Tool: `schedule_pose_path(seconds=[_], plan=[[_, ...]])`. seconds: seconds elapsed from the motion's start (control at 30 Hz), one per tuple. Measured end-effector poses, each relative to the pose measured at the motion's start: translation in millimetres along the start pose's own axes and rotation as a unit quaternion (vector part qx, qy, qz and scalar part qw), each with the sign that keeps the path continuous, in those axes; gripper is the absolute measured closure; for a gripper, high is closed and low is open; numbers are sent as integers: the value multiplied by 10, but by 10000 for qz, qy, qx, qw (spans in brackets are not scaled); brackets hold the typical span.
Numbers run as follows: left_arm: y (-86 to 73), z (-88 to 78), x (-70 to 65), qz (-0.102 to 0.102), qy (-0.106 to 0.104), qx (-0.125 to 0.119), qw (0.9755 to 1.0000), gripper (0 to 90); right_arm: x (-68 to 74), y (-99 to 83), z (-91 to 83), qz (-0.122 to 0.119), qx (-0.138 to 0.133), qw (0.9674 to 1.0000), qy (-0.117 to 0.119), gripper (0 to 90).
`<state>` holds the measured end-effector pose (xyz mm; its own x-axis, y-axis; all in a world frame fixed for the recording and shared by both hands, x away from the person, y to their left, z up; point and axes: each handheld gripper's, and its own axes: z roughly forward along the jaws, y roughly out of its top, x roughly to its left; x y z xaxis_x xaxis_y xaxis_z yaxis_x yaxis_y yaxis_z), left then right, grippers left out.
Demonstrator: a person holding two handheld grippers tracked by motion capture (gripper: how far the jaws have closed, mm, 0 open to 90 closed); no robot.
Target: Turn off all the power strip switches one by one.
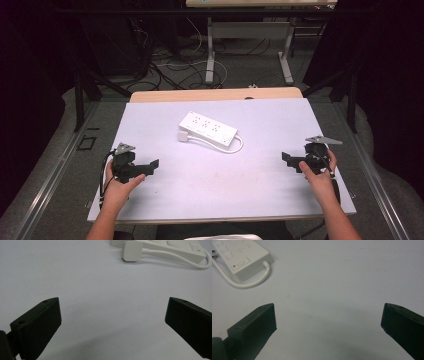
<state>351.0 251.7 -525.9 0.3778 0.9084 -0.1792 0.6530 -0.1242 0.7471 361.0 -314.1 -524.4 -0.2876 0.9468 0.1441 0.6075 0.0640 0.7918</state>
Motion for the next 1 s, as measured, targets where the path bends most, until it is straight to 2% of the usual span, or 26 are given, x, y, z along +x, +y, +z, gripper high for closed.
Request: schedule_pose_path(seconds=[0.1,0.43,0.6,0.73,0.83,0.97,1.0], plan=[[5,-12,-8,-30,-59,21,10000,3,33,11,-13,-143,98,9998,-14,0],[44,-47,-88,-25,-110,38,9999,3,100,53,-58,-332,295,9990,-39,0],[122,-40,-191,97,-130,48,9999,5,97,27,-73,-312,482,9983,48,0],[195,-44,-271,245,-111,44,9996,42,92,0,-52,-452,646,9969,53,0],[229,-33,-309,250,-158,17,9996,68,95,3,-60,-429,614,9972,69,0],[346,-16,-380,400,-159,37,9991,118,87,25,-86,-435,539,9976,76,0],[369,-6,-403,397,-162,-24,9991,136,85,26,-89,-421,527,9977,69,0]])
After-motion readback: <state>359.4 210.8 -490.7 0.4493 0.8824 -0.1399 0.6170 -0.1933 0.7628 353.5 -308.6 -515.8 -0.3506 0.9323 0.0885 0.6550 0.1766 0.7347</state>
